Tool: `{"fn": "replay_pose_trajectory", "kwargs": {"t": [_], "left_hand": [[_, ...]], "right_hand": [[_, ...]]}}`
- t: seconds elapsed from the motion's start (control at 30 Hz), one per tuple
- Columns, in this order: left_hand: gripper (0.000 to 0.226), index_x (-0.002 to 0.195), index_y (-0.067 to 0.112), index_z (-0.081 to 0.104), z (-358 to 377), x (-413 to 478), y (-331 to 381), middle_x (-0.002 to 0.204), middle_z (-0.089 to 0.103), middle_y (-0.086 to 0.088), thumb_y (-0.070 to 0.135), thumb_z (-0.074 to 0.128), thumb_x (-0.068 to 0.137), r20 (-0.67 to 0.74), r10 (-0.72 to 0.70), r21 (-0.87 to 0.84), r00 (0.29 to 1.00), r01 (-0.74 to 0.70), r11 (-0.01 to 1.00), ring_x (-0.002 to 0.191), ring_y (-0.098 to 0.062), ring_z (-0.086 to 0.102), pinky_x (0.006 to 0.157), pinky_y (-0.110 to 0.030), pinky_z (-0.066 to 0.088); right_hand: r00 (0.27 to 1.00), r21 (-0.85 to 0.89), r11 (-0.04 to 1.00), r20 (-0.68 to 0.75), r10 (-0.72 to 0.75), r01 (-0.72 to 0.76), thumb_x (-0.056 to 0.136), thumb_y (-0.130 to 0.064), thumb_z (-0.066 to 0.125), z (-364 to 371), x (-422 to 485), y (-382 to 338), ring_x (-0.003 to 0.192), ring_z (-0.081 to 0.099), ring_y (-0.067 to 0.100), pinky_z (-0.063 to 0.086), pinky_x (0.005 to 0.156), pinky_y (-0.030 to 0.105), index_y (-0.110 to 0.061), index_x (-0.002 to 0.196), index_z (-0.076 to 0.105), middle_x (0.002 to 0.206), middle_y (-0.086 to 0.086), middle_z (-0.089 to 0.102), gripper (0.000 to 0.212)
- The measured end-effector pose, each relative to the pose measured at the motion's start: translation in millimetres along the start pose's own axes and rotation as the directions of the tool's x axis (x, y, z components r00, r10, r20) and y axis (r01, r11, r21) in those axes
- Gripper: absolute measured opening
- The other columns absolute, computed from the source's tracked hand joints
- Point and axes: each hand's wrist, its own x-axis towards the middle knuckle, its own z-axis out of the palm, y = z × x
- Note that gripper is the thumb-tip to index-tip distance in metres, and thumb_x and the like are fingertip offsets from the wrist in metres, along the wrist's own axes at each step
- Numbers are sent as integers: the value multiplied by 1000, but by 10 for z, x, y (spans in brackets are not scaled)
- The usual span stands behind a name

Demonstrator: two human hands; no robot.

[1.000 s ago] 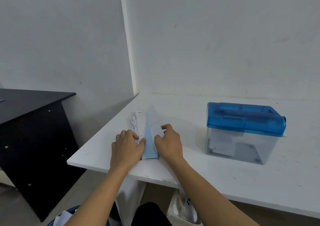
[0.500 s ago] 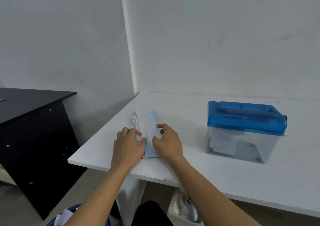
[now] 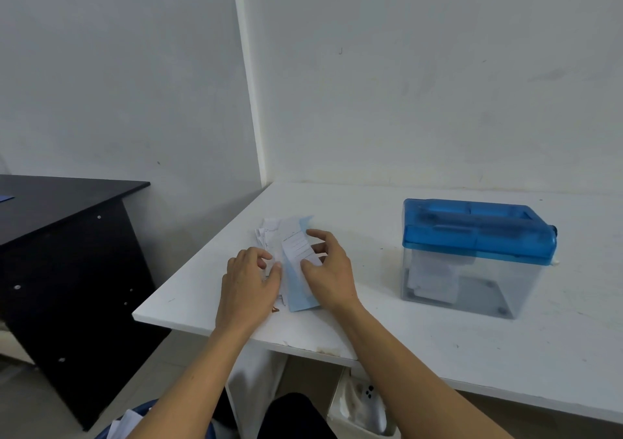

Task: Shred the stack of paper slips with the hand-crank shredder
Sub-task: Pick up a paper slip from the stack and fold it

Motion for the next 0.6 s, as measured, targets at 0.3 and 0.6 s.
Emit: {"fn": "replay_pose_trajectory", "kwargs": {"t": [0.3,0.6], "left_hand": [[32,114,18,68,8,37,-40,111,64,3,43,53,101,32,-67,-44,997,68,997,102,-11,53,83,-26,44],[28,94,21,77,-19,109,-51,86,73,9,46,64,94,179,-170,-186,969,203,961,82,-13,68,80,-38,57]], "right_hand": [[998,5,999,39,52,-52,96,-13,60,-58,-17,-11,117,56,17,48,75,14,-26,141,48,136,-2,56,48],[999,-39,998,-4,51,-51,95,-9,58,-68,-13,20,112,56,16,40,59,2,-23,140,50,136,1,57,48]]}}
